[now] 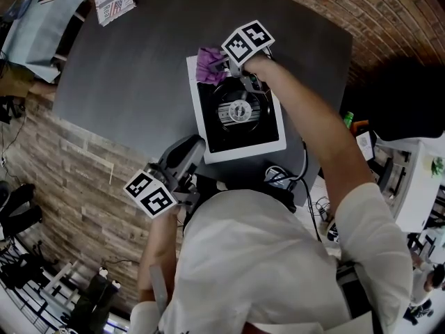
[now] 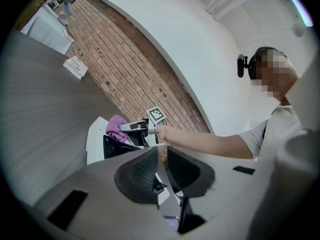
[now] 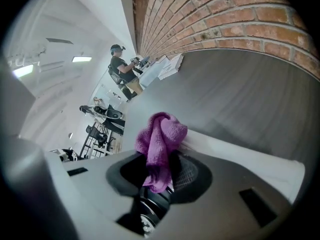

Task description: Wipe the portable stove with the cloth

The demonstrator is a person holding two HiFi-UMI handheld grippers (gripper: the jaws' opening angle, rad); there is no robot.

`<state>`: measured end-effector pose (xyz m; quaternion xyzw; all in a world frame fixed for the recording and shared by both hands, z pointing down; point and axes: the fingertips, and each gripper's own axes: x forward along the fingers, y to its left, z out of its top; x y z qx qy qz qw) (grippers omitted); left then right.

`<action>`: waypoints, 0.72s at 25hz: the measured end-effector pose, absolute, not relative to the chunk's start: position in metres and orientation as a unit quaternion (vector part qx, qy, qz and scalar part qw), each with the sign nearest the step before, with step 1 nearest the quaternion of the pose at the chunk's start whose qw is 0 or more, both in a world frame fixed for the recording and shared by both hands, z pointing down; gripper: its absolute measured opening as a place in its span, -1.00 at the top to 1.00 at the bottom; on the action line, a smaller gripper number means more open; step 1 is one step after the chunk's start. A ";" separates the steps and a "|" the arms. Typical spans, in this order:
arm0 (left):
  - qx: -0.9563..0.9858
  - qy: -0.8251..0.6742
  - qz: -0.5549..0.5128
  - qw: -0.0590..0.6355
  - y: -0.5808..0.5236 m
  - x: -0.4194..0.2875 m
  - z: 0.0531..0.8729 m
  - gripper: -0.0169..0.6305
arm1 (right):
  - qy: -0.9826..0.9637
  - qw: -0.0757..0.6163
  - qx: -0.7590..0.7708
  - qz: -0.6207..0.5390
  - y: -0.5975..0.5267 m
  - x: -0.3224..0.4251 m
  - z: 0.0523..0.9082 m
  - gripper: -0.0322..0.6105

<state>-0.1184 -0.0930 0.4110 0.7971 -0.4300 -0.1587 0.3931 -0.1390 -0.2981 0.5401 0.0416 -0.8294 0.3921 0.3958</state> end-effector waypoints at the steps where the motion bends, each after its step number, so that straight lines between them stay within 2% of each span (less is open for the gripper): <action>1: 0.797 -0.430 -0.159 0.394 -0.093 -0.118 0.411 0.74 | -0.829 0.397 0.040 0.391 -0.298 -0.137 0.540 0.57; 18: 0.801 -0.423 -0.149 0.397 -0.093 -0.106 0.411 0.74 | -0.835 0.457 0.038 0.304 -0.299 -0.092 0.541 0.57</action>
